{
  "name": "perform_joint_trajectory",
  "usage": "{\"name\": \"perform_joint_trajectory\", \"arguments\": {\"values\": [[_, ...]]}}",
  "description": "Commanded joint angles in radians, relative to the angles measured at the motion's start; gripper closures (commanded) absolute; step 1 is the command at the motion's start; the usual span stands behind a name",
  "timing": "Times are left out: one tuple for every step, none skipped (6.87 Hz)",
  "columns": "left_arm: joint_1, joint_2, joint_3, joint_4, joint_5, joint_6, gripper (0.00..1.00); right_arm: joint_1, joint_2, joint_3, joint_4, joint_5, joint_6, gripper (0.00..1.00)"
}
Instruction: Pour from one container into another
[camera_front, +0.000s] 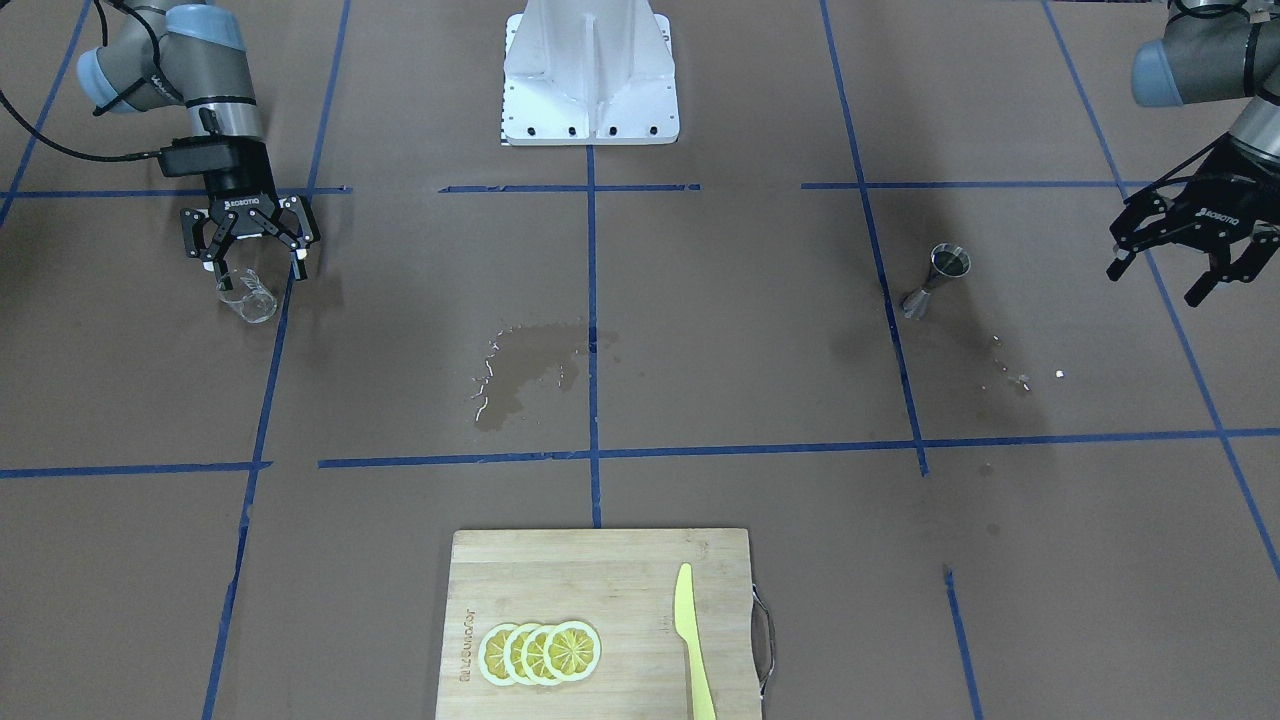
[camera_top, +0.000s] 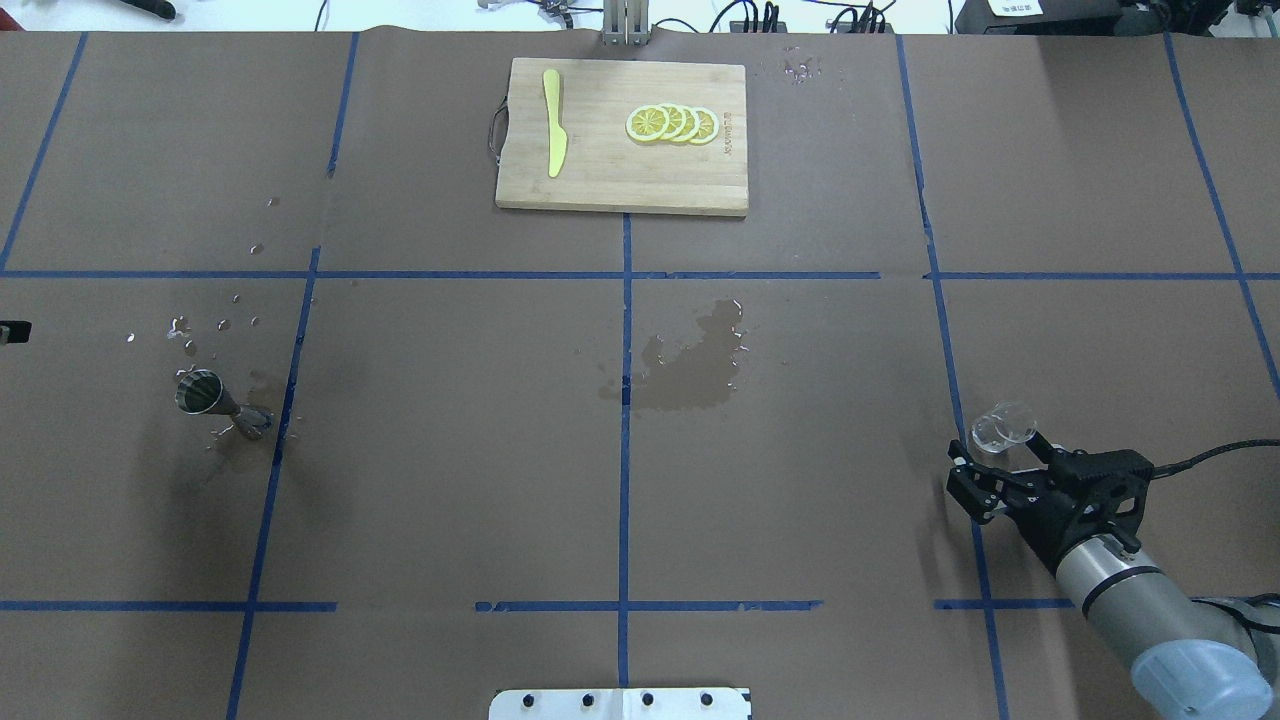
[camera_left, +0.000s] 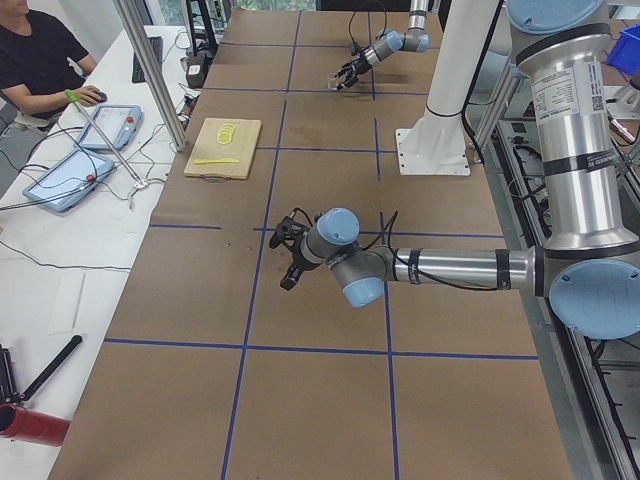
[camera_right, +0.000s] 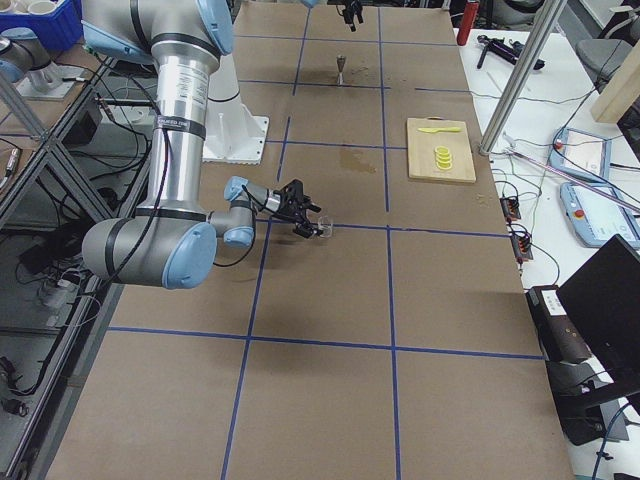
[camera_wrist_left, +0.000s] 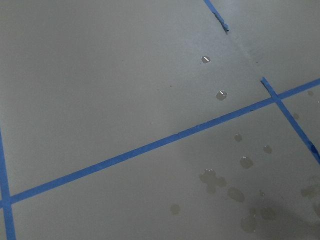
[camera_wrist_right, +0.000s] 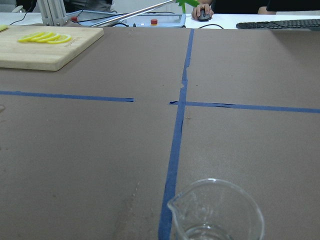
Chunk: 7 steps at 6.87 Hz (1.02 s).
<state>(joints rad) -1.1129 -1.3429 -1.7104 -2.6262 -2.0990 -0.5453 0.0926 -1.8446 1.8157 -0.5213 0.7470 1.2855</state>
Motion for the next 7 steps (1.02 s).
{"name": "perform_joint_trajectory", "arguments": {"values": [[0.001,0.004,-0.002,0.0,0.001,-0.005,0.0,0.002,-0.091,0.079,0.0,0.152,-0.002,0.0],[0.001,0.002,0.006,0.0,0.026,-0.01,0.0,0.006,-0.123,0.124,-0.002,0.24,-0.002,0.0],[0.001,0.004,0.005,0.0,0.036,-0.013,0.0,0.027,-0.148,0.157,-0.002,0.32,-0.002,0.0],[0.001,0.004,0.006,0.0,0.036,-0.012,0.0,0.091,-0.165,0.163,-0.003,0.439,-0.005,0.0],[0.001,0.004,0.009,0.0,0.037,-0.012,0.0,0.198,-0.165,0.162,-0.003,0.589,-0.071,0.0],[0.001,0.004,0.011,0.0,0.037,-0.004,0.0,0.263,-0.177,0.154,-0.005,0.667,-0.136,0.0],[0.002,0.004,0.012,0.0,0.037,-0.001,0.0,0.354,-0.177,0.148,-0.018,0.768,-0.232,0.0]]}}
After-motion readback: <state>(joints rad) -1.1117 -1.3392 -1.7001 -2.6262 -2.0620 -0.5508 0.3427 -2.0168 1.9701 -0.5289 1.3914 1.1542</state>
